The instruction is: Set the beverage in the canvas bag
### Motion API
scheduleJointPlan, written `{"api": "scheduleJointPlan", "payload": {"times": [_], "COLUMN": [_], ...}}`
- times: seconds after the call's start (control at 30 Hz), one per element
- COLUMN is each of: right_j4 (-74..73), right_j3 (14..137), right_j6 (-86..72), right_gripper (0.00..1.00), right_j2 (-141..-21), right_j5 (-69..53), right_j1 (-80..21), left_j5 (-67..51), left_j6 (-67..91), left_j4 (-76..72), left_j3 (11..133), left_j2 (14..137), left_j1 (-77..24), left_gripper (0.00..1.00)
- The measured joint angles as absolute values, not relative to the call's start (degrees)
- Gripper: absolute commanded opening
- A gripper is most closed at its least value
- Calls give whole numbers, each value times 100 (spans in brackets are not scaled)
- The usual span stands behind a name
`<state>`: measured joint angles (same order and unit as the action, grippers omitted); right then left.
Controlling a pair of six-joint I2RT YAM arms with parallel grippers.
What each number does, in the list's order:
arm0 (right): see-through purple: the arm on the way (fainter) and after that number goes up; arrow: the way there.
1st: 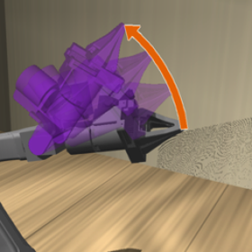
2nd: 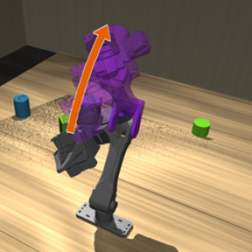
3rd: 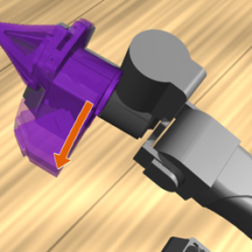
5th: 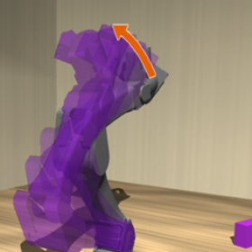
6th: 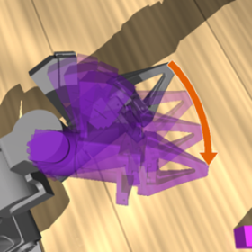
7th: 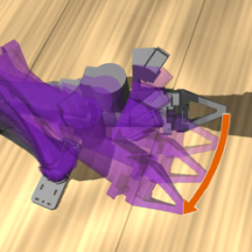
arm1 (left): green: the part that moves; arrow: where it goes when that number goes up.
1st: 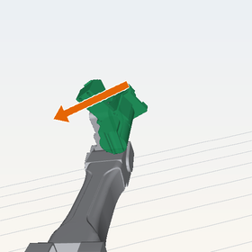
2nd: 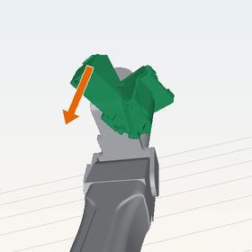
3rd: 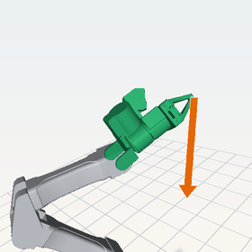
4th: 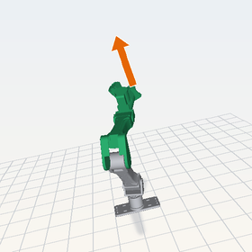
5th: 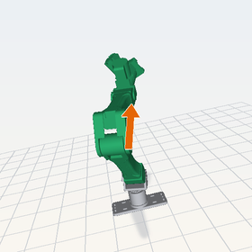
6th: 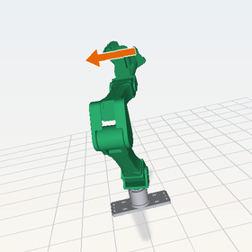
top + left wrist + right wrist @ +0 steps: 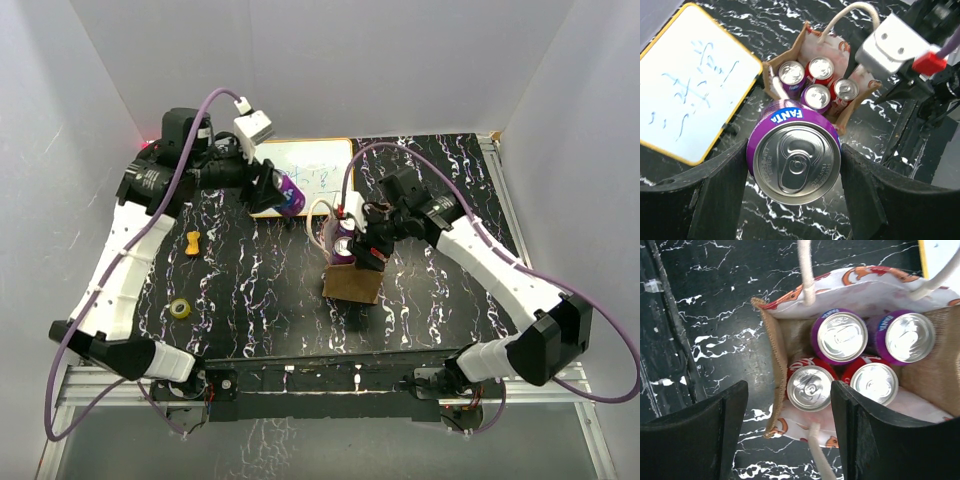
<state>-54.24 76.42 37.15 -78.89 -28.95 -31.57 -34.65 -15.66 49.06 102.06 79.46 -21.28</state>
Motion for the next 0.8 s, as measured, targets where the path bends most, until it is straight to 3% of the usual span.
{"api": "scheduleJointPlan", "payload": {"times": [0.33,0.8], "right_j4": [-5177,-4904], "right_j3": [6615,6202], "right_j6": [3756,3780], "right_gripper": [59,21], "right_j2": [-7277,-7255], "right_j5": [-3020,-3433], "right_j1": [-2884,-2847], "left_j5": [-3586,-3826], "left_j6": [-1339,-1026], "left_j4": [4895,4635], "left_j3": [10910,11063], "left_j2": [9255,9692], "left_j1": [-3076,-3487], "left_gripper": [0,0]}}
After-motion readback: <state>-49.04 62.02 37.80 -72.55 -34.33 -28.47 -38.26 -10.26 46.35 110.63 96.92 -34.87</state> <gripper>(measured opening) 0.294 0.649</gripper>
